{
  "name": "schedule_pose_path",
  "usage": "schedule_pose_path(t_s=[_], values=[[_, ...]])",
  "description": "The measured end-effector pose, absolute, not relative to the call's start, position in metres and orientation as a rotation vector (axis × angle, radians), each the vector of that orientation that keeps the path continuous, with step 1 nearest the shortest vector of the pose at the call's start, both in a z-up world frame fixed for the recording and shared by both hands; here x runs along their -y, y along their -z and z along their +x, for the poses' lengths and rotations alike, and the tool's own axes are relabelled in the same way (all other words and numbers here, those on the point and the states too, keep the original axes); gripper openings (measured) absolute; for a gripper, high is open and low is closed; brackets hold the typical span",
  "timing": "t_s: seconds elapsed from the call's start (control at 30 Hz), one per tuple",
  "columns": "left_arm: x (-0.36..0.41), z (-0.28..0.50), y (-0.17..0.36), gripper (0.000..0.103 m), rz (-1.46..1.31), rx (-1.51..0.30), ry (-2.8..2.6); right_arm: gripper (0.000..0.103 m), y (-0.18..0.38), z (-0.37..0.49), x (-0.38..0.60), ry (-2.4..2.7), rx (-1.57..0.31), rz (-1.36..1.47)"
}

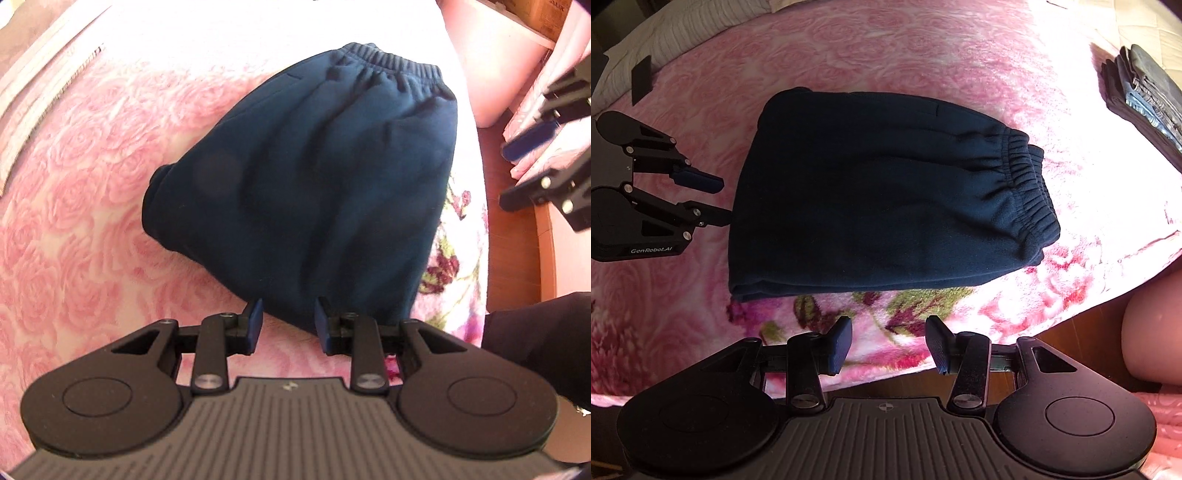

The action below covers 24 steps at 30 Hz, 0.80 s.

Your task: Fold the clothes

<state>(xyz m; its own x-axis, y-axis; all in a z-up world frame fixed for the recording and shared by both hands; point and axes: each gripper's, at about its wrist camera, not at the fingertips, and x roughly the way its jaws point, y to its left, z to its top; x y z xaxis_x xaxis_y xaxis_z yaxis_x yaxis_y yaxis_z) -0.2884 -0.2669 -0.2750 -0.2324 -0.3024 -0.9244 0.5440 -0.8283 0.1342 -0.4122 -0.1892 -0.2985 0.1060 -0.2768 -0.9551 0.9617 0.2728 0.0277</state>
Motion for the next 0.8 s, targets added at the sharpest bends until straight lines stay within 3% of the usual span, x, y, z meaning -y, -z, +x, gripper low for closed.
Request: schedule_pose_path(t_s=[0.17,0.23,0.27,0.3,0.57,0.8], values=[[0.225,-0.303,0.286,0.051,1.518,-0.082,2.064,0.048,0.301,-0.428,0.179,0.996,-1.115,0.604],[0.211,-0.31,0.295,0.065,1.532,-0.013,2.053,0.057,0.308,-0.429,0.172,0.934,-1.191,0.388],[0.204,-0.314,0.299,0.066,1.538,0.022,2.046,0.067,0.312,-0.429,0.169,0.895,-1.215,0.306],[0.197,-0.318,0.303,0.066,1.545,0.056,2.04,0.069,0.317,-0.43,0.167,0.853,-1.226,0.243],[0.14,-0.346,0.337,0.066,1.581,0.327,1.976,0.069,0.354,-0.428,0.16,0.578,-1.254,-0.172],[0.132,-0.354,0.348,0.067,1.497,0.389,1.949,0.069,0.39,-0.429,0.157,0.442,-1.256,-0.457]])
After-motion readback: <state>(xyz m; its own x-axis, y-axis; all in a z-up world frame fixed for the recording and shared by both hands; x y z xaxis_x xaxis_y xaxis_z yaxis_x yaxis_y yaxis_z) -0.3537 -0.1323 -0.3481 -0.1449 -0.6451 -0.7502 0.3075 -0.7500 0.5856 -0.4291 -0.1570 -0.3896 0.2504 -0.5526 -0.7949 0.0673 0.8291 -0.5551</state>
